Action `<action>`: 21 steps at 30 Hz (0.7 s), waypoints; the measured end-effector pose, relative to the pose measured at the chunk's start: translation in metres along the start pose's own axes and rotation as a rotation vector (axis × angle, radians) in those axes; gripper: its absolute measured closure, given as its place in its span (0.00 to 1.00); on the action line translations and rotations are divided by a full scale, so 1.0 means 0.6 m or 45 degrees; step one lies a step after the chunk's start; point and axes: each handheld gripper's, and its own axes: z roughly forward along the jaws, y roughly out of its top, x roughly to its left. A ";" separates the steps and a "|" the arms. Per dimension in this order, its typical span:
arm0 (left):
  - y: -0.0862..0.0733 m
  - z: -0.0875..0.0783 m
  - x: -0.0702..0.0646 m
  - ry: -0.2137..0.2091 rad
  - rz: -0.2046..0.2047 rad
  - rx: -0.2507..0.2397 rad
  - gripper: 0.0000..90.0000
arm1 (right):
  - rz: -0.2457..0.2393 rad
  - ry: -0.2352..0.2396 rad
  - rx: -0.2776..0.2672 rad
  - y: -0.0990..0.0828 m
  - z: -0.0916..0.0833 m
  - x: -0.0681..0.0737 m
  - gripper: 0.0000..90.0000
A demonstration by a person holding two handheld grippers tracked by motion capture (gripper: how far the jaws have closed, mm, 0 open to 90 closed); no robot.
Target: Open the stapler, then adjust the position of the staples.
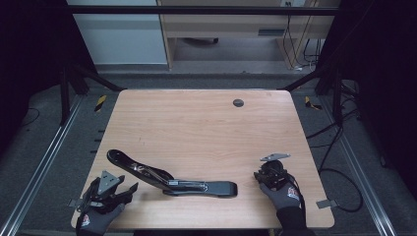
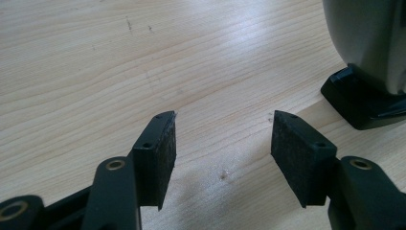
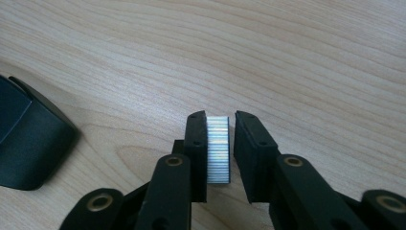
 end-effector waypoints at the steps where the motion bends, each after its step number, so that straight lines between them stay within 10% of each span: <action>1: 0.000 0.000 0.000 0.000 0.000 0.000 0.46 | -0.001 0.000 0.000 0.000 0.000 0.000 0.86; 21: 0.001 -0.001 -0.002 0.005 0.007 0.004 0.46 | -0.084 0.113 -0.095 0.011 -0.035 0.008 0.87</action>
